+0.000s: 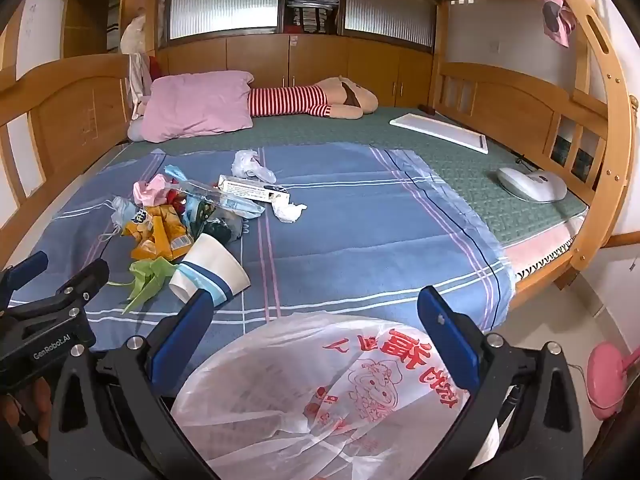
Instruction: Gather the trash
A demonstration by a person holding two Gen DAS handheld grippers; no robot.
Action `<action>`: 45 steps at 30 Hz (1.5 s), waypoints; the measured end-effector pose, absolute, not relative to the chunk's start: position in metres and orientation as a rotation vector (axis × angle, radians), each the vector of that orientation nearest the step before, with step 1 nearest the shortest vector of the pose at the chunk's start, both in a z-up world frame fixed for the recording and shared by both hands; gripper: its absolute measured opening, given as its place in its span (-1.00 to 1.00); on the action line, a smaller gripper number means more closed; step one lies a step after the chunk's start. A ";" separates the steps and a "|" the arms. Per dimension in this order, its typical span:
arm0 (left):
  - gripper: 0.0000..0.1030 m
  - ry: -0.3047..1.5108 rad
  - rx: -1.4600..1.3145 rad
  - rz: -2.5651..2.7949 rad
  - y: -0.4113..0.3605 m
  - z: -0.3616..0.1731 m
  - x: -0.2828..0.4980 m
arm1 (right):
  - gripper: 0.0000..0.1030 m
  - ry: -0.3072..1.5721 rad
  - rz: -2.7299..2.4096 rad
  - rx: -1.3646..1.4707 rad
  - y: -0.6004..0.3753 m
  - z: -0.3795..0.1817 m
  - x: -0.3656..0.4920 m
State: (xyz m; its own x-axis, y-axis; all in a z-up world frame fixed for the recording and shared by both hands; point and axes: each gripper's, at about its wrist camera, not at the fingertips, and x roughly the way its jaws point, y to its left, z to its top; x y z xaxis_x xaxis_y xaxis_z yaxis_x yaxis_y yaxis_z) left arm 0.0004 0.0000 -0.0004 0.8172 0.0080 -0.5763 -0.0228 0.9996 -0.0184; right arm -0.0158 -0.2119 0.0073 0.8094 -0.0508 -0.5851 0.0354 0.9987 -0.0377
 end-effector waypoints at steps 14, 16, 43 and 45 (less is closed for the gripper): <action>0.94 0.595 0.008 0.018 -0.003 0.008 -0.005 | 0.94 0.610 -0.046 -0.045 -0.209 0.008 -0.017; 0.94 0.595 0.007 0.017 -0.003 0.008 -0.005 | 0.94 0.610 -0.041 -0.047 -0.208 0.009 -0.016; 0.94 0.606 0.003 0.019 -0.001 0.007 -0.005 | 0.94 0.612 -0.040 -0.043 -0.208 0.007 -0.016; 0.94 0.607 0.002 0.018 -0.001 0.007 -0.006 | 0.94 0.614 -0.041 -0.042 -0.208 0.007 -0.016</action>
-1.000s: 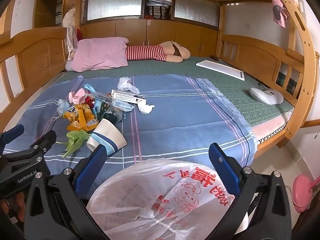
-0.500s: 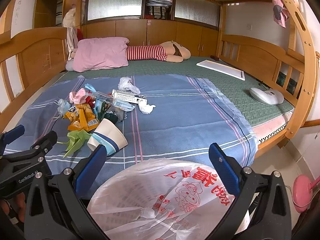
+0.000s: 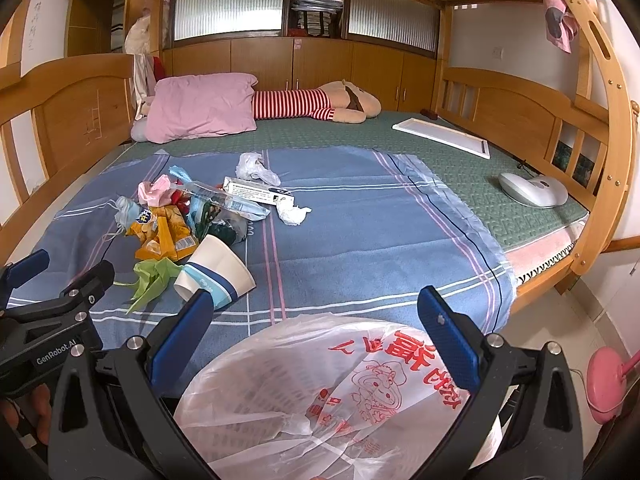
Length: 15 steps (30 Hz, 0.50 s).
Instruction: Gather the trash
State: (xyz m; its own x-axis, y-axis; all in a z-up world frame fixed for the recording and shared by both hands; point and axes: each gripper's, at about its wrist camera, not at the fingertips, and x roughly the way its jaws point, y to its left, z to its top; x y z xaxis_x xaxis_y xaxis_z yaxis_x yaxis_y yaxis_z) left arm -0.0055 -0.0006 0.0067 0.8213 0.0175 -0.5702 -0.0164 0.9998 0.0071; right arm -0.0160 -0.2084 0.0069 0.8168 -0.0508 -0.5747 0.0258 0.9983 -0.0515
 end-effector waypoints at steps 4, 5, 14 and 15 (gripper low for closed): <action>0.94 0.607 0.003 0.017 -0.001 0.007 -0.005 | 0.94 0.614 -0.041 -0.039 -0.209 0.005 -0.016; 0.94 0.607 0.004 0.017 -0.001 0.007 -0.005 | 0.94 0.613 -0.042 -0.041 -0.208 0.005 -0.016; 0.94 0.611 -0.001 0.018 0.000 0.004 -0.006 | 0.94 0.614 -0.042 -0.037 -0.209 0.005 -0.017; 0.94 0.612 -0.003 0.019 0.001 0.003 -0.006 | 0.94 0.614 -0.043 -0.038 -0.209 0.005 -0.017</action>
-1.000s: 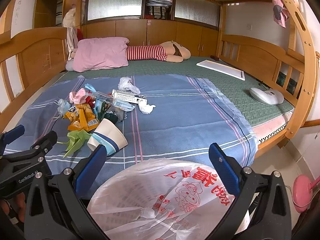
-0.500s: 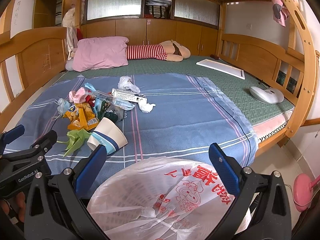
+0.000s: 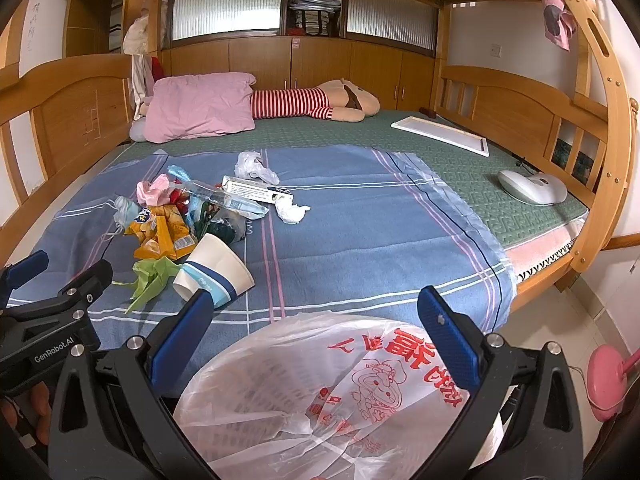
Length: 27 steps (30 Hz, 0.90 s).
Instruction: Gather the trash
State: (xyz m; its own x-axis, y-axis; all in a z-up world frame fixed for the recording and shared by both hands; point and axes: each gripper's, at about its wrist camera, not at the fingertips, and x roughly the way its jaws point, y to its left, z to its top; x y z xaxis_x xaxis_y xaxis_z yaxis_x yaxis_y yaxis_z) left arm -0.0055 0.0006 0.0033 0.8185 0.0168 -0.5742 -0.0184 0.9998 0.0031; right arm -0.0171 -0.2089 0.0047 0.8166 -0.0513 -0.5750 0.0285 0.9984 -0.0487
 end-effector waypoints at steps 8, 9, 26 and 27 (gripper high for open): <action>0.94 0.613 -0.003 0.019 0.001 0.003 -0.005 | 0.94 0.614 -0.044 -0.039 -0.209 0.005 -0.017; 0.94 0.613 -0.003 0.019 0.001 0.003 -0.006 | 0.94 0.614 -0.045 -0.038 -0.209 0.004 -0.017; 0.94 0.616 -0.003 0.020 0.001 0.002 -0.006 | 0.94 0.620 -0.059 -0.025 -0.213 0.003 -0.017; 0.94 0.616 -0.003 0.020 0.001 0.001 -0.006 | 0.94 0.620 -0.060 -0.025 -0.213 0.003 -0.017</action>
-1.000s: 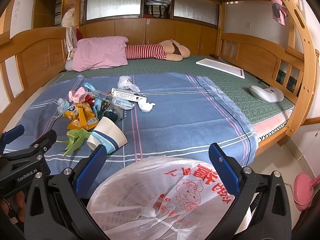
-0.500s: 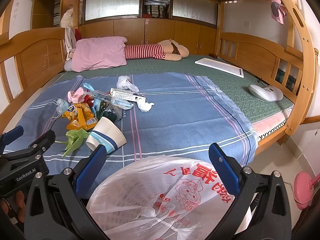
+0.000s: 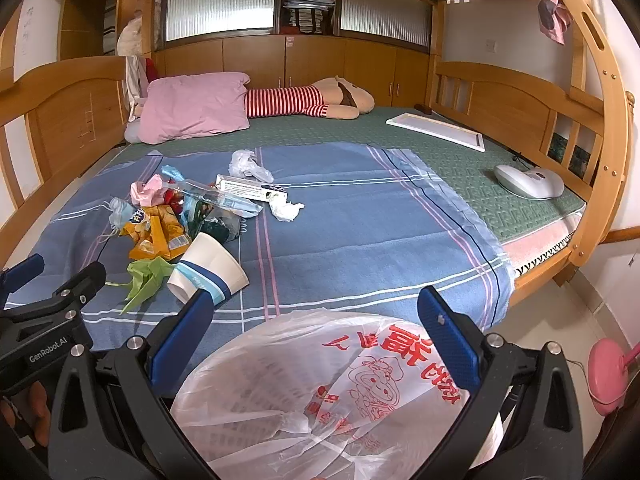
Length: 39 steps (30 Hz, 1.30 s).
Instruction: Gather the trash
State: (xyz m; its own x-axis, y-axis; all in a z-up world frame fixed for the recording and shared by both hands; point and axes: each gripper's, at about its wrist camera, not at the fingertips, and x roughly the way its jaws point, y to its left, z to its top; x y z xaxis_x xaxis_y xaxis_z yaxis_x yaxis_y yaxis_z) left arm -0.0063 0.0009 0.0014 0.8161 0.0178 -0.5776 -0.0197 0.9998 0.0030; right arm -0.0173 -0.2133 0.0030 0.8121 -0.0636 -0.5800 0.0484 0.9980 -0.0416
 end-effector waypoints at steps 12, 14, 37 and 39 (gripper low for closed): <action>0.94 0.616 -0.003 0.020 0.001 0.002 -0.006 | 0.94 0.623 -0.062 -0.023 -0.214 0.001 -0.017; 0.94 0.616 -0.003 0.020 0.001 0.002 -0.006 | 0.94 0.625 -0.064 -0.023 -0.214 0.000 -0.017; 0.94 0.642 -0.001 0.044 0.012 -0.006 0.010 | 0.94 0.574 -0.062 -0.045 -0.211 0.004 -0.020; 0.94 0.679 -0.072 0.065 0.034 -0.007 0.026 | 0.94 0.578 -0.067 -0.053 -0.210 0.004 -0.018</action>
State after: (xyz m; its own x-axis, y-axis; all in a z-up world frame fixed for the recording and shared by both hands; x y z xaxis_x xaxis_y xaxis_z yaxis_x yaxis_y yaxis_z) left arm 0.0261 0.0340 -0.0072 0.7763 0.0370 -0.6293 -0.0838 0.9955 -0.0449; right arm -0.0183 -0.2104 0.0036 0.8353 -0.0784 -0.5442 0.0487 0.9964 -0.0688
